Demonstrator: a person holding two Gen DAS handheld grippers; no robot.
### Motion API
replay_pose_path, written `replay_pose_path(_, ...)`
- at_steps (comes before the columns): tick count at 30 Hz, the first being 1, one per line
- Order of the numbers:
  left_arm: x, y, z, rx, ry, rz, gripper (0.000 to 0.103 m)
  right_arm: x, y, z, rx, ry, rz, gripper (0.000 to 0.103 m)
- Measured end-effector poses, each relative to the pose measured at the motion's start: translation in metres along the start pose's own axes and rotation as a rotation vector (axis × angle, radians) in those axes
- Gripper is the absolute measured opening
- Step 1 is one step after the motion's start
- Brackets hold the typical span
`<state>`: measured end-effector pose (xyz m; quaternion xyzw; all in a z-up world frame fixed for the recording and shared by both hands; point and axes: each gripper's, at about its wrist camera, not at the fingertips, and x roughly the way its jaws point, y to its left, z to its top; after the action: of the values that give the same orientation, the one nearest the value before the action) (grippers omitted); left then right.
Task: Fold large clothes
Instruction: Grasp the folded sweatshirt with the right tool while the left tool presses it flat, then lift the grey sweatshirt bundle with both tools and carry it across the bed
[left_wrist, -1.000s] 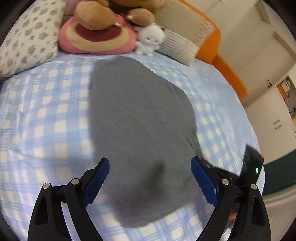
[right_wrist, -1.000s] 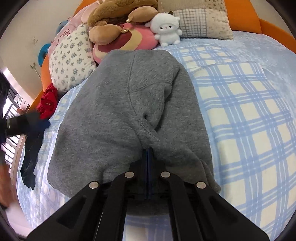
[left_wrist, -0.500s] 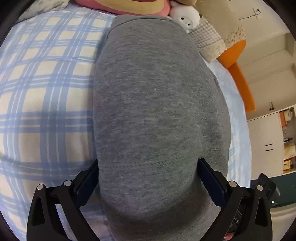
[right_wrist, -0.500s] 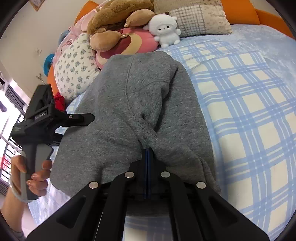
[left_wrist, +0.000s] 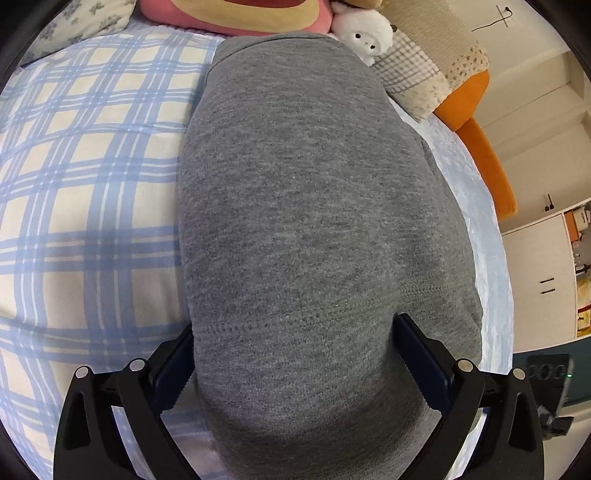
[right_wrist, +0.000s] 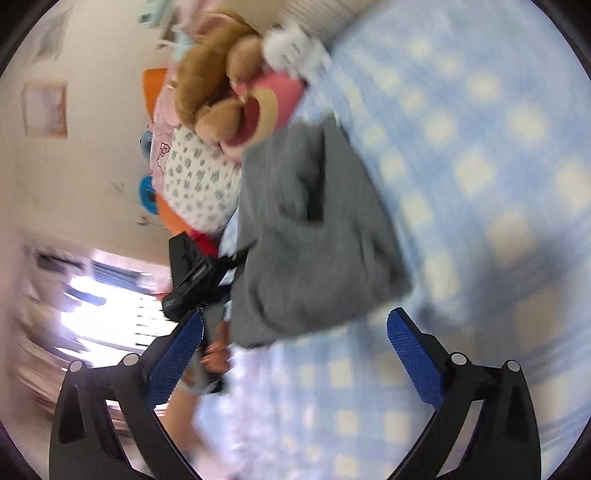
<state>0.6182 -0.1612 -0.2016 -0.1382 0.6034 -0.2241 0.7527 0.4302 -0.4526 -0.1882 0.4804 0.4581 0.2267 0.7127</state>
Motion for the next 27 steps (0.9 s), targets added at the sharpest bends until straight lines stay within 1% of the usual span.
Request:
replay_pose_path(2,0.0,0.0,0.0,0.004,-0.001,-0.004,0.101,0.02,0.004,0.001,-0.004,0.038,-0.005,0.099)
replay_pose_path(4,0.0,0.0,-0.001,0.003,0.0,-0.007,0.101,0.04,0.003,0.005,0.031,0.073,-0.006,0.099)
replay_pose_path(5,-0.001,0.0,-0.001,0.0,-0.002,-0.007,0.101,0.049,0.001,0.009,0.052,0.078,-0.035,0.099)
replay_pose_path(7,0.0,0.0,-0.001,-0.002,-0.007,-0.004,0.101,0.061,-0.002,0.014,0.066,0.072,-0.059,0.099)
replay_pose_path(9,0.0,0.0,-0.001,0.001,-0.005,-0.005,0.101,0.072,-0.005,0.021,0.094,0.068,-0.039,0.099)
replay_pose_path(11,0.001,0.0,0.001,0.006,0.005,-0.01,0.101,0.08,-0.001,0.028,0.097,0.061,-0.034,0.099)
replay_pose_path(14,0.0,0.002,0.003,0.017,0.016,-0.01,0.101,0.095,0.008,0.041,0.099,0.071,-0.042,0.099)
replay_pose_path(17,0.001,0.001,0.005,0.028,0.017,-0.007,0.101,0.114,0.012,0.059,0.141,0.077,-0.073,0.099)
replay_pose_path(20,0.001,0.0,0.007,0.035,0.014,-0.004,0.101,0.126,0.016,0.066,0.14,0.073,-0.105,0.099)
replay_pose_path(21,0.001,0.0,0.007,0.04,0.012,0.0,0.101,0.13,0.018,0.067,0.132,0.067,-0.128,0.099)
replay_pose_path(23,0.002,-0.003,0.007,0.047,0.004,0.011,0.101,0.133,0.019,0.066,0.128,0.042,-0.156,0.1)
replay_pose_path(24,0.001,-0.002,0.005,0.048,-0.001,0.014,0.101,0.132,0.019,0.063,0.132,0.012,-0.164,0.099)
replay_pose_path(25,0.0,-0.004,0.003,0.048,-0.014,0.023,0.101,0.131,0.019,0.061,0.14,-0.01,-0.173,0.098)
replay_pose_path(26,-0.001,-0.004,0.002,0.053,-0.024,0.031,0.101,0.129,0.018,0.059,0.144,-0.025,-0.191,0.09)
replay_pose_path(27,-0.001,-0.008,0.001,0.06,-0.038,0.047,0.099,0.126,0.018,0.056,0.148,-0.046,-0.235,0.081)
